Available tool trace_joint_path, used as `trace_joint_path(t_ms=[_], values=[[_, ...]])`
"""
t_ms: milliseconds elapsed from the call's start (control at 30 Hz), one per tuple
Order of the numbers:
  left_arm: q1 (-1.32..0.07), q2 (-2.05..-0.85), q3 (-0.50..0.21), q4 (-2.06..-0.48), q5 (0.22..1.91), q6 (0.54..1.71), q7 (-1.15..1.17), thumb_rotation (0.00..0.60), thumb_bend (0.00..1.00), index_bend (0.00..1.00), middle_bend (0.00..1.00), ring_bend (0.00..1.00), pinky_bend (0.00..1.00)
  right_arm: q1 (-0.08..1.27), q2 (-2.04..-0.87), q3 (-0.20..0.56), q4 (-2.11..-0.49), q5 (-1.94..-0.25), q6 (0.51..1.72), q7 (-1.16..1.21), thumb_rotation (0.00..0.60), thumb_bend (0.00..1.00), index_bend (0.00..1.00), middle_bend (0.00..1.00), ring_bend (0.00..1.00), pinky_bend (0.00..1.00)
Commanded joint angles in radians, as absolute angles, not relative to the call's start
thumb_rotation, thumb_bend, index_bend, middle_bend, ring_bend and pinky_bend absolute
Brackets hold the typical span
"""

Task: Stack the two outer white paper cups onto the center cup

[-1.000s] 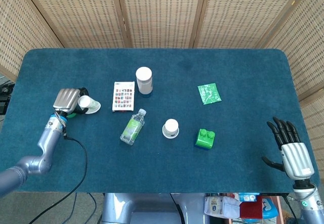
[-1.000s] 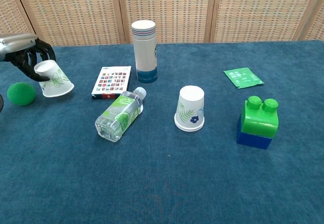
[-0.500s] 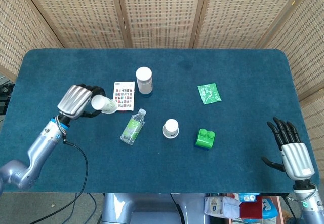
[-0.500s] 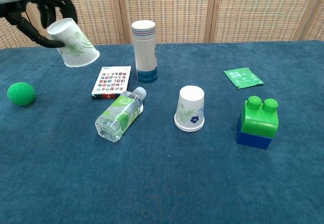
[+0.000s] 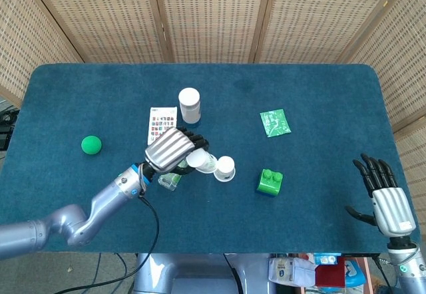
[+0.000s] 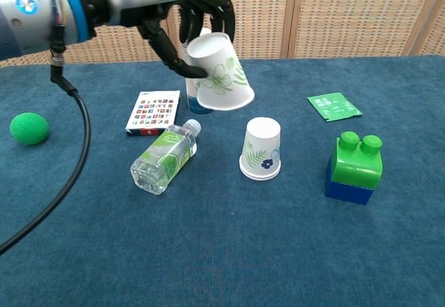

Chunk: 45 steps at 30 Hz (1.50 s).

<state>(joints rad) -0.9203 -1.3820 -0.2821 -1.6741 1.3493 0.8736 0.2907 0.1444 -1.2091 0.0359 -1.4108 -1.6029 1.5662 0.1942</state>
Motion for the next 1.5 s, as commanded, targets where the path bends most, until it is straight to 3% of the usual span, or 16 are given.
trace_joint_path(t_ms=[33, 467, 1167, 1367, 1500], values=[[-0.984, -1.463, -0.310, -1.637, 1.256, 0.839, 0.379, 0.600, 0.28, 0.41, 0.49, 0.52, 0.46, 0.143, -1.204, 0.039, -1.405, -1.594, 1.558, 0.210, 0.600, 0.00, 0.06, 0.00, 0.00, 0.00], [-1.094, -1.605, -0.321, -1.520, 1.057, 0.812, 0.510, 0.600, 0.28, 0.41, 0.48, 0.52, 0.46, 0.128, -1.184, 0.055, -1.405, -1.573, 1.568, 0.258, 0.600, 0.00, 0.07, 0.00, 0.00, 0.00], [-1.149, -1.648, -0.282, -1.473, 0.952, 0.827, 0.548, 0.600, 0.28, 0.41, 0.40, 0.46, 0.43, 0.123, -1.174, 0.064, -1.406, -1.578, 1.567, 0.280, 0.600, 0.00, 0.07, 0.01, 0.00, 0.00], [-1.154, -1.645, -0.272, -1.476, 0.949, 0.839, 0.546, 0.600, 0.28, 0.38, 0.25, 0.30, 0.37, 0.122, -1.174, 0.065, -1.406, -1.579, 1.565, 0.280, 0.600, 0.00, 0.07, 0.01, 0.00, 0.00], [-1.157, -1.637, -0.266, -1.482, 0.939, 0.838, 0.548, 0.600, 0.28, 0.25, 0.10, 0.14, 0.27, 0.122, -1.174, 0.068, -1.407, -1.578, 1.566, 0.281, 0.600, 0.00, 0.07, 0.01, 0.00, 0.00]])
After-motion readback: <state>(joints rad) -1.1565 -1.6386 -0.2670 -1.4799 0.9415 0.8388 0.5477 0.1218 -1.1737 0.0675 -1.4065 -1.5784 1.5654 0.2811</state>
